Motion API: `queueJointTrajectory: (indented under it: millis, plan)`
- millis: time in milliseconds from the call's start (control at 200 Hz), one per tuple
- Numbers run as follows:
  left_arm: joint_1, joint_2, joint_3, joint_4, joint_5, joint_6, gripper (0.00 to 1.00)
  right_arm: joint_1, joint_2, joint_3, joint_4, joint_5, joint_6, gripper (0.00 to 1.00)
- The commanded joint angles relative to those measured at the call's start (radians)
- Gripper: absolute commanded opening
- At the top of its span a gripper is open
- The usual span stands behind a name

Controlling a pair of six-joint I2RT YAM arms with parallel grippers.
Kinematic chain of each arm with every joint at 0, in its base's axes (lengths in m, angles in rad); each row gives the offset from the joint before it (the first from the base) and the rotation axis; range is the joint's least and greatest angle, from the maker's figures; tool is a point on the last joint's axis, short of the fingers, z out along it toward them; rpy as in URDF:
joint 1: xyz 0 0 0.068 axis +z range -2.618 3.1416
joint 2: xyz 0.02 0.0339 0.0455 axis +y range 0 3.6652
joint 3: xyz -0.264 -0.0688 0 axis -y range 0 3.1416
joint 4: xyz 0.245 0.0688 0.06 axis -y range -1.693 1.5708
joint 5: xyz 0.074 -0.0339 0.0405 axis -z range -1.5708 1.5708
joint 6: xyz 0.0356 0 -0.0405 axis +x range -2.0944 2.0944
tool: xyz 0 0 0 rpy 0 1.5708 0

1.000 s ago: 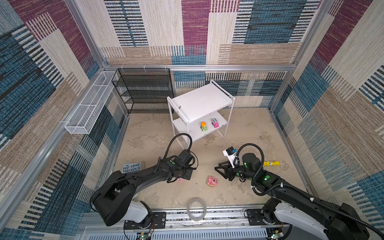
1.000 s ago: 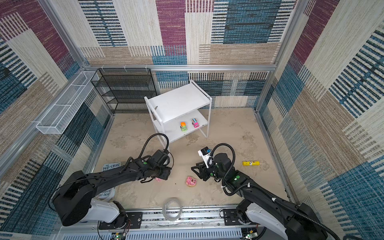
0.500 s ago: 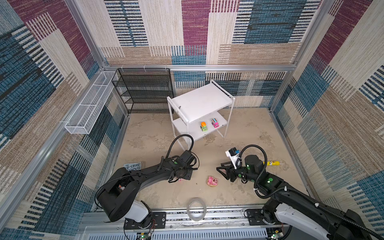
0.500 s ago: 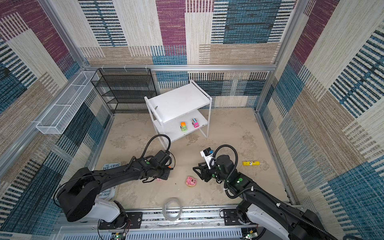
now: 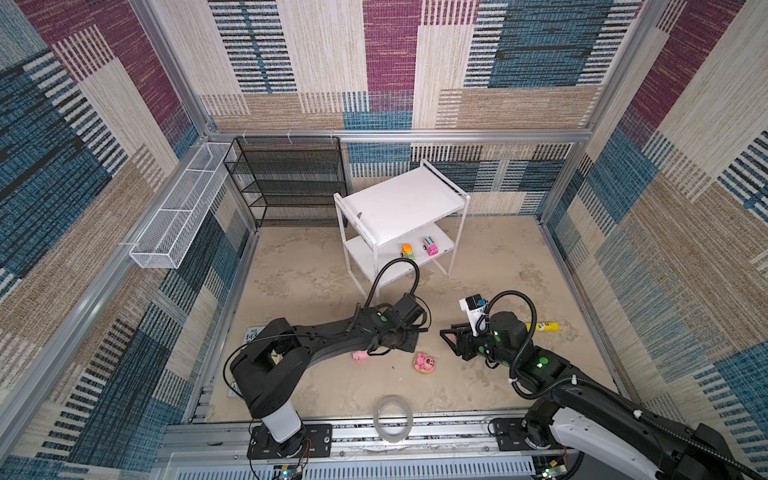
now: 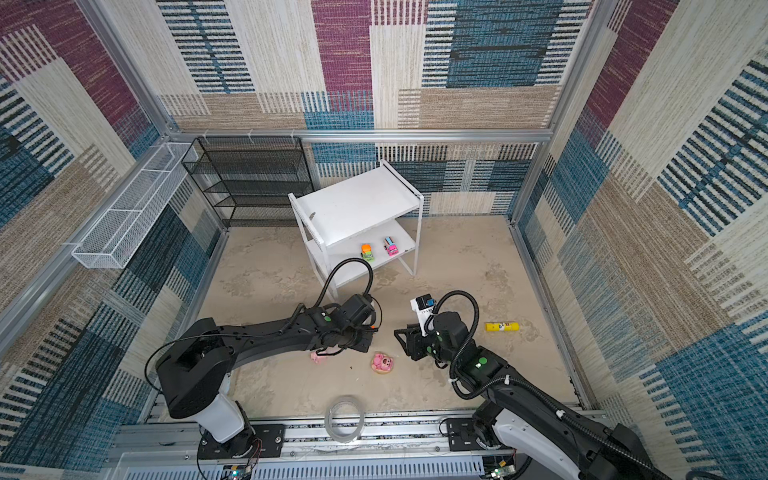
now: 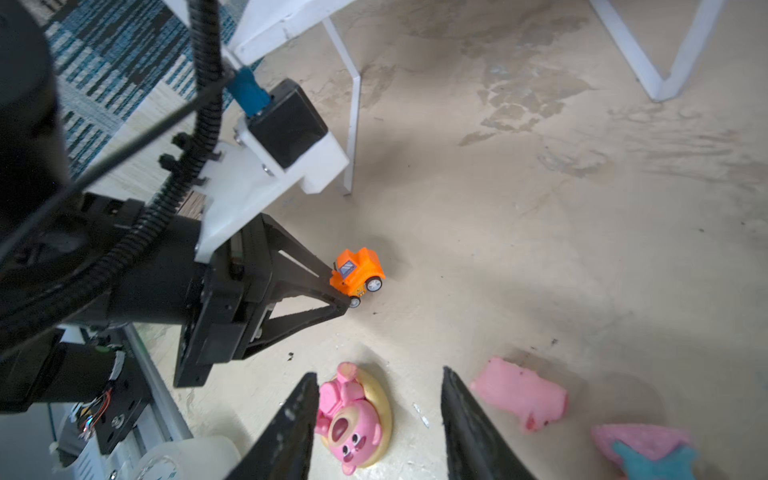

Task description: Place and organize the plastic toys onto the shelf

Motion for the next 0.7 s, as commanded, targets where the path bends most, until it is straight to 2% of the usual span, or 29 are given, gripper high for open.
queueJointTrajectory:
  millis: [0, 155, 336, 516, 696]
  plan:
    - [-0.044, 0.059, 0.078, -0.052, -0.07, -0.093, 0.28, 0.0, -0.008, 0.002, -0.077, 0.112, 0.094, 0.5]
    - [-0.073, 0.128, 0.15, -0.073, -0.054, -0.146, 0.4, 0.0, -0.051, -0.009, -0.116, 0.138, 0.128, 0.51]
    - [-0.073, 0.101, 0.157, -0.075, -0.057, -0.132, 0.54, 0.0, -0.027, -0.002, -0.132, 0.146, 0.151, 0.51]
    - [-0.067, -0.034, 0.093, -0.066, -0.062, -0.093, 0.6, 0.003, 0.1, 0.019, -0.09, 0.048, 0.163, 0.46]
    - [-0.061, -0.229, -0.033, -0.066, -0.085, -0.028, 0.64, 0.051, 0.223, 0.051, -0.042, -0.037, 0.221, 0.46]
